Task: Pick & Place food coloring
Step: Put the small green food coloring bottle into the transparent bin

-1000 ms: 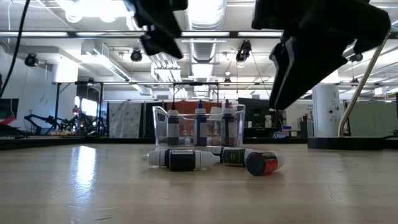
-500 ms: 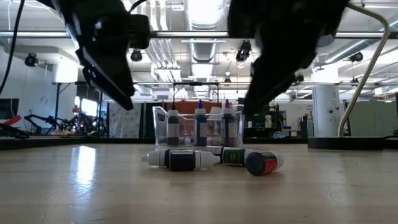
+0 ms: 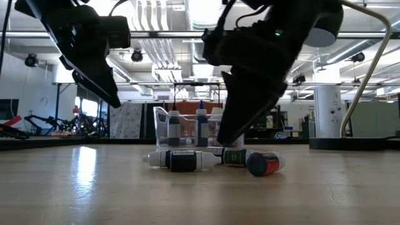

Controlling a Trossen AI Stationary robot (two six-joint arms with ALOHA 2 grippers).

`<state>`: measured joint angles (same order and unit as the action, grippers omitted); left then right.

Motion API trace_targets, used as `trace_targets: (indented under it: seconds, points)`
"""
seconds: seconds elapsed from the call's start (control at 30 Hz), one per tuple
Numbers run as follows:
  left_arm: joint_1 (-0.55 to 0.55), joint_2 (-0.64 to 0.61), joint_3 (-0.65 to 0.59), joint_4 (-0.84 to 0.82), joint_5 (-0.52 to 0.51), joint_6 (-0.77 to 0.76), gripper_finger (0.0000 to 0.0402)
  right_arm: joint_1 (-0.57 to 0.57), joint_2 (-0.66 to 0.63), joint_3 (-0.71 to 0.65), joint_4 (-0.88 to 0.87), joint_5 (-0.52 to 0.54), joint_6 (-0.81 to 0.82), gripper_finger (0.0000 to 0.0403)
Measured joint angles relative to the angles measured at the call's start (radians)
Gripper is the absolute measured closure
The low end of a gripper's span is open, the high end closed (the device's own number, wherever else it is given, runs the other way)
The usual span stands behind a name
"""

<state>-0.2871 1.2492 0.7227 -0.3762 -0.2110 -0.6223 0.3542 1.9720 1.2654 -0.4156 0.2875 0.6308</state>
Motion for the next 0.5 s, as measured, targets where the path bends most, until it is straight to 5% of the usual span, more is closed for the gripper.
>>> trace_targets:
  seconds: [0.5]
  points:
    - [0.005, -0.197, -0.192, 0.133, -0.002, -0.031, 0.018, -0.025, 0.042, 0.048, -0.134, -0.111, -0.033, 0.0197]
